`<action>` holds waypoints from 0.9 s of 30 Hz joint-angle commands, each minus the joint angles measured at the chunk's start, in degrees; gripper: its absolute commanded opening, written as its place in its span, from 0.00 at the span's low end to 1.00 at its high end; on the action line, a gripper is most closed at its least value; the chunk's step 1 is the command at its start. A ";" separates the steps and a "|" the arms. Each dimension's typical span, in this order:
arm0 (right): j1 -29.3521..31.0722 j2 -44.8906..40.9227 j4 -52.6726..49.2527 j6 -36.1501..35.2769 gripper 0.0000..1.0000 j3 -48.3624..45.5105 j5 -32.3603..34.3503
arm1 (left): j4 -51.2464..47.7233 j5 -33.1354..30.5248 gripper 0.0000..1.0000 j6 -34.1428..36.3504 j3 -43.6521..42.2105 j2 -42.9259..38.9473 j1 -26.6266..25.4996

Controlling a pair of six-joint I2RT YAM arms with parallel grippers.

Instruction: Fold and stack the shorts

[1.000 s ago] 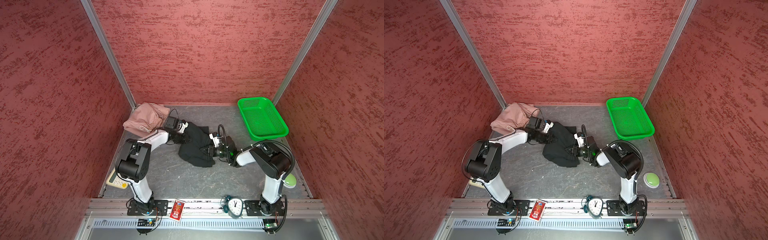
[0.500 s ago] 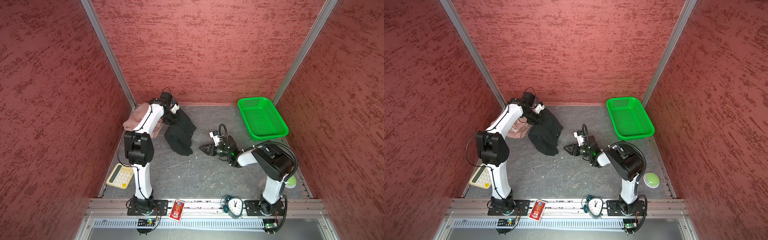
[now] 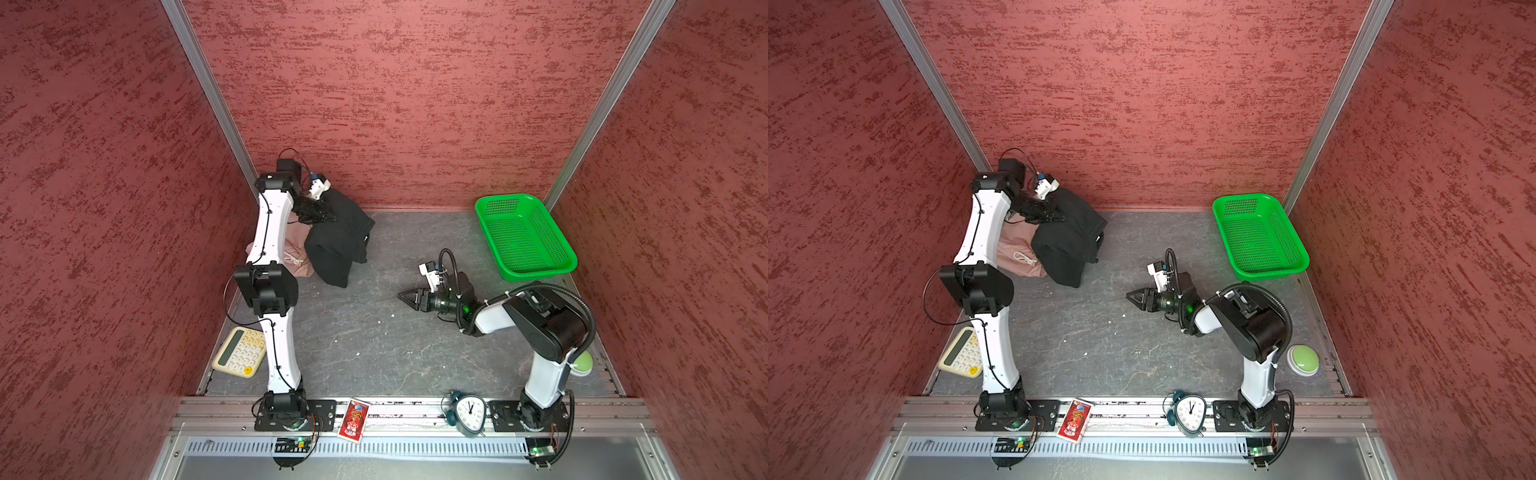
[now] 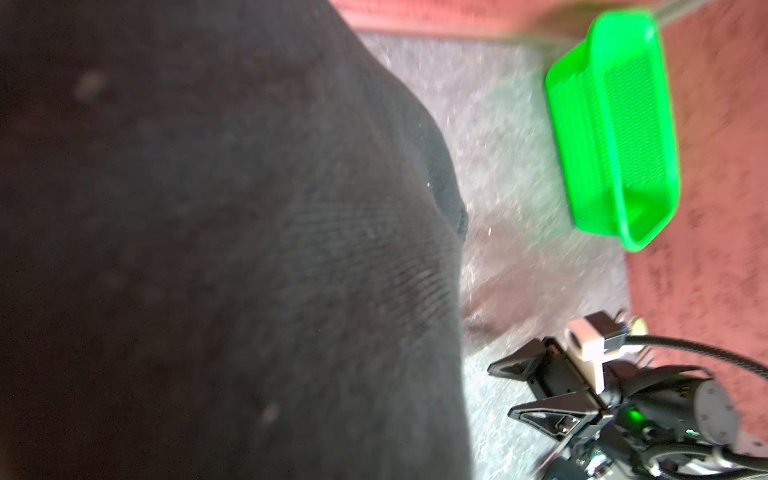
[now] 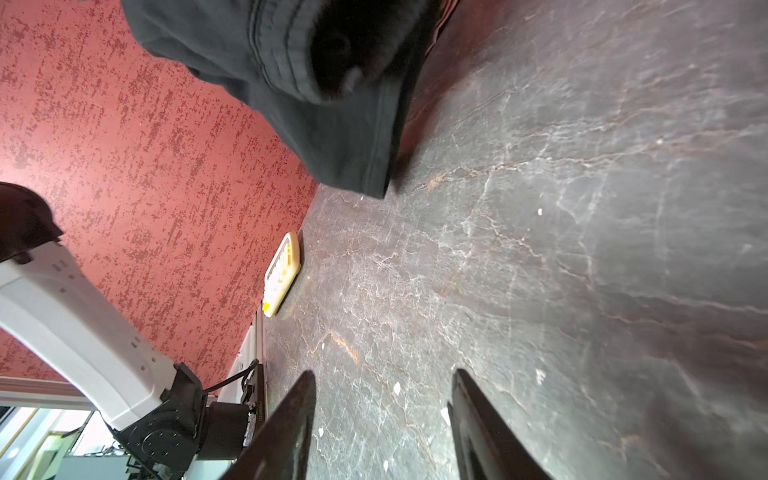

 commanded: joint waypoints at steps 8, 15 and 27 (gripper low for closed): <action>0.45 2.17 6.66 4.32 0.54 1.45 -0.61 | 3.02 12.70 0.00 2.44 4.06 0.22 8.85; 1.32 2.49 6.36 4.90 0.54 1.98 0.11 | 6.48 17.86 0.00 -0.35 5.89 7.04 16.77; 3.77 3.53 5.69 5.48 0.54 4.57 0.51 | 11.27 -9.37 0.99 1.78 4.35 13.95 17.27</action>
